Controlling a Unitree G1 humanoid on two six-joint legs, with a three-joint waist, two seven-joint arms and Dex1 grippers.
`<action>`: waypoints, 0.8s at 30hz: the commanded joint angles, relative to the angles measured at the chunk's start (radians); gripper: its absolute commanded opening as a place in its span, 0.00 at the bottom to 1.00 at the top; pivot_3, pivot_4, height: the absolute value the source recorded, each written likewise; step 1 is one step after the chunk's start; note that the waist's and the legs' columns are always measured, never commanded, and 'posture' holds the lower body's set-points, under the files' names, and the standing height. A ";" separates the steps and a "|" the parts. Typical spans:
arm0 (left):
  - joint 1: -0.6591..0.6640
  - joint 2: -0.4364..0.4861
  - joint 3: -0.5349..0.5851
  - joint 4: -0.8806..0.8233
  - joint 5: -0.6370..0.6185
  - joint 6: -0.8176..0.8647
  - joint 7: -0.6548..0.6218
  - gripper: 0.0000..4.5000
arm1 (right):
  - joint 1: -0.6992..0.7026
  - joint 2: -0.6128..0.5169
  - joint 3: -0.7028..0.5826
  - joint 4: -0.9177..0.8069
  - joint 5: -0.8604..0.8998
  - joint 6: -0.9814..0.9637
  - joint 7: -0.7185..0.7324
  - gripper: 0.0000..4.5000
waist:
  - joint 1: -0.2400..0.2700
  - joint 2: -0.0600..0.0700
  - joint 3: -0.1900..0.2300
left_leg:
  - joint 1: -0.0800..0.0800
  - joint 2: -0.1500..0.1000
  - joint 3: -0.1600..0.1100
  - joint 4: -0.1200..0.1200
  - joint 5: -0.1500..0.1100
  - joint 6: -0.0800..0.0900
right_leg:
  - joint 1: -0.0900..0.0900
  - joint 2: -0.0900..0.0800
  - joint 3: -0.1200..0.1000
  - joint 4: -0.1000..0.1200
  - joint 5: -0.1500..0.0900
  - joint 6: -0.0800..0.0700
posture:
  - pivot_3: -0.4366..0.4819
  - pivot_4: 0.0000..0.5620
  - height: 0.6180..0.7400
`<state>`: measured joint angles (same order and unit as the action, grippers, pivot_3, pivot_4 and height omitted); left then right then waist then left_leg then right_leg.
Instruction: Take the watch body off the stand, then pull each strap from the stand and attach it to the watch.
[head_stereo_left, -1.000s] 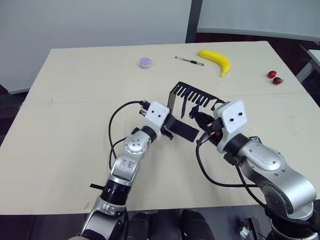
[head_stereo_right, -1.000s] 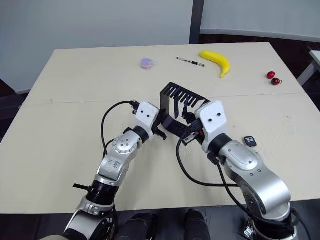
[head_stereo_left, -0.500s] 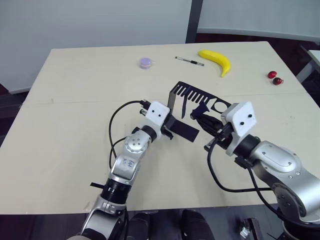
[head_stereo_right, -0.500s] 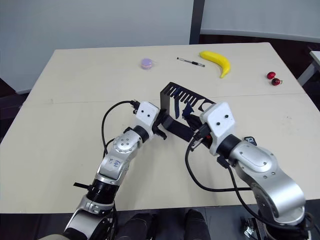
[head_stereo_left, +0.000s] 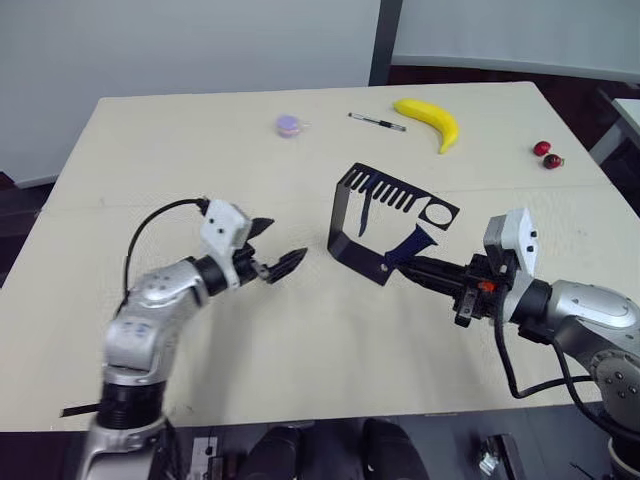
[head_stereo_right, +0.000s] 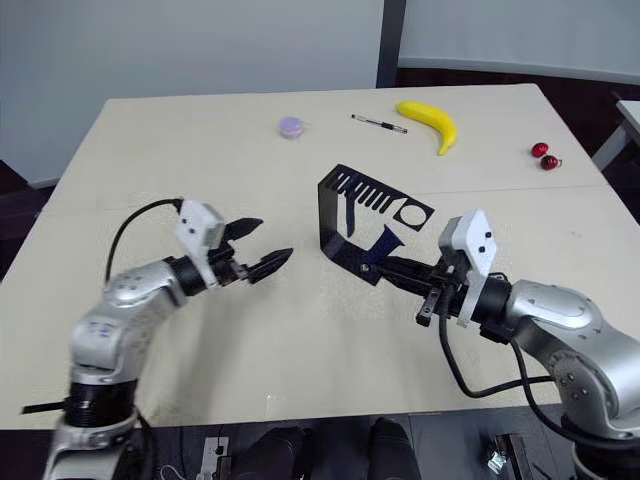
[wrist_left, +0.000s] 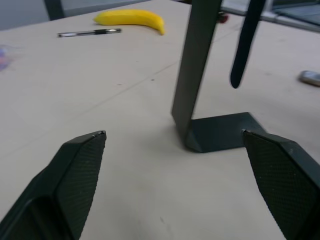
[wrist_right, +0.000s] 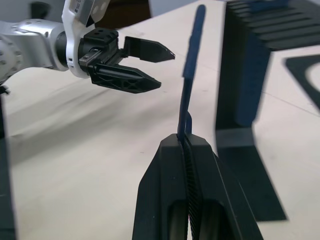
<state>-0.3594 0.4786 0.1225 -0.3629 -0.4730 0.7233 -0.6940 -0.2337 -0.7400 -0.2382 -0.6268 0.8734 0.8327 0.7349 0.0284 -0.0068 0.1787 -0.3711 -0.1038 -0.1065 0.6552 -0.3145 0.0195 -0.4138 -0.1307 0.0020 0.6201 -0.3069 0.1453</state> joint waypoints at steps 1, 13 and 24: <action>-0.032 0.076 0.030 -0.097 -0.317 0.186 -0.196 1.00 | -0.032 -0.035 0.026 0.008 0.121 0.034 0.117 0.00 | -0.001 -0.001 0.001 | 0.000 0.000 -0.001 0.001 0.000 0.000 | 0.000 0.000 0.000 0.000 0.000 0.000 | 0.48 0.27 1.00; -0.193 -0.039 -0.088 0.033 -0.500 0.325 -0.171 0.71 | -0.115 -0.036 0.191 0.058 0.129 0.062 0.175 0.00 | -0.006 -0.001 0.001 | -0.001 0.001 -0.003 0.004 -0.002 -0.001 | 0.001 0.001 -0.003 0.000 0.000 0.000 | 0.48 0.27 1.00; -0.215 -0.071 -0.138 0.054 -0.491 0.278 -0.165 0.71 | -0.126 -0.040 0.215 0.068 0.132 0.069 0.180 0.00 | -0.003 -0.001 0.001 | -0.001 0.001 -0.003 0.004 -0.002 -0.001 | 0.001 0.001 -0.002 0.000 0.000 0.000 | 0.48 0.27 1.00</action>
<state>-0.5656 0.4156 -0.0191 -0.2988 -0.9549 1.0228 -0.8535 -0.3483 -0.7760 -0.0081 -0.5458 0.9858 0.9025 0.8999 0.0253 -0.0081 0.1795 -0.3719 -0.1032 -0.1096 0.6596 -0.3164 0.0185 -0.4128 -0.1299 -0.0003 0.6197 -0.3070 0.1451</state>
